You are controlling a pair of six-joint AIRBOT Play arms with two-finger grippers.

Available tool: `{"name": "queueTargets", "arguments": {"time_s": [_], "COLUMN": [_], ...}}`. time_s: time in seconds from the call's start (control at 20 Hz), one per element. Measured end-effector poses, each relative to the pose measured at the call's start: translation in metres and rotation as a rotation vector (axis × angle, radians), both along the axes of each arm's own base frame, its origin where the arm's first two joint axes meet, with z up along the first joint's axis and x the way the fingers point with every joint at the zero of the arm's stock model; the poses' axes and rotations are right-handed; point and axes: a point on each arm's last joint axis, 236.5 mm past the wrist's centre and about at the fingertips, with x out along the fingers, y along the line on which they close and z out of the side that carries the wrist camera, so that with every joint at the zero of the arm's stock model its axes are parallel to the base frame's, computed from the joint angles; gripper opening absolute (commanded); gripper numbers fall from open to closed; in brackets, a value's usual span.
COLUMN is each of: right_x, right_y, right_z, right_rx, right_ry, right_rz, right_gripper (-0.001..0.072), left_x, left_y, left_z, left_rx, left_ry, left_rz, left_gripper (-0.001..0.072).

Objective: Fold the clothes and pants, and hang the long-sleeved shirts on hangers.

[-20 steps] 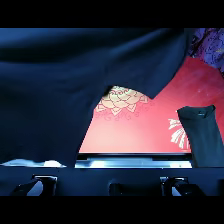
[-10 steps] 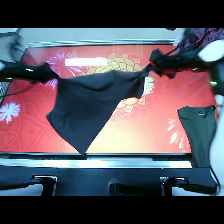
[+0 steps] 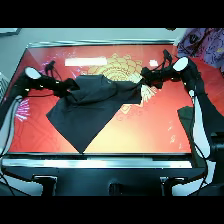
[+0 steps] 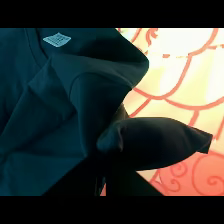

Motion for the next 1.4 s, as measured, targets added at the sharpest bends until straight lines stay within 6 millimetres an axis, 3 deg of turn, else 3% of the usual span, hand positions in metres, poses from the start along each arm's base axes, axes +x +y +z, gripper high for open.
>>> {"name": "queueTargets", "arguments": {"time_s": [0.1, 0.2, 0.25, 0.35, 0.45, 0.5, 0.65, 0.8, 1.05, 1.4], "right_x": [-0.005, -0.010, -0.013, -0.019, -0.025, -0.028, -0.037, -0.041, -0.045, -0.047], "right_y": [-0.001, -0.005, -0.008, -0.012, -0.017, -0.018, -0.020, -0.022, -0.023, -0.023], "right_z": [0.000, 0.004, 0.006, 0.011, 0.016, 0.018, 0.020, 0.020, 0.020, 0.019], "right_rx": [-0.016, -0.042, -0.059, -0.089, -0.115, -0.125, -0.146, -0.160, -0.169, -0.171], "right_ry": [0.006, 0.007, 0.006, 0.003, 0.004, 0.006, 0.015, 0.025, 0.033, 0.043], "right_rz": [0.017, 0.031, 0.038, 0.051, 0.061, 0.070, 0.094, 0.108, 0.118, 0.123], "right_gripper": [0.0033, 0.0033, 0.0033, 0.0033, 0.0033, 0.0033, 0.0033, 0.0033, 0.0033, 0.0033], "left_x": [-0.003, -0.018, -0.032, -0.072, -0.121, -0.146, -0.211, -0.254, -0.284, -0.297], "left_y": [0.031, 0.072, 0.091, 0.119, 0.127, 0.122, 0.091, 0.056, 0.019, 0.005], "left_z": [0.041, 0.080, 0.095, 0.103, 0.087, 0.072, 0.024, -0.021, -0.060, -0.092], "left_rx": [0.000, 0.030, 0.045, 0.061, 0.051, 0.030, -0.072, -0.187, -0.259, -0.264], "left_ry": [-0.052, -0.099, -0.112, -0.097, -0.037, 0.003, 0.109, 0.199, 0.280, 0.403], "left_rz": [0.057, 0.137, 0.185, 0.268, 0.332, 0.352, 0.390, 0.418, 0.401, 0.398], "left_gripper": [0.0688, 0.0688, 0.0688, 0.0687, 0.0688, 0.0687, 0.0687, 0.0687, 0.0687, 0.0687]}}
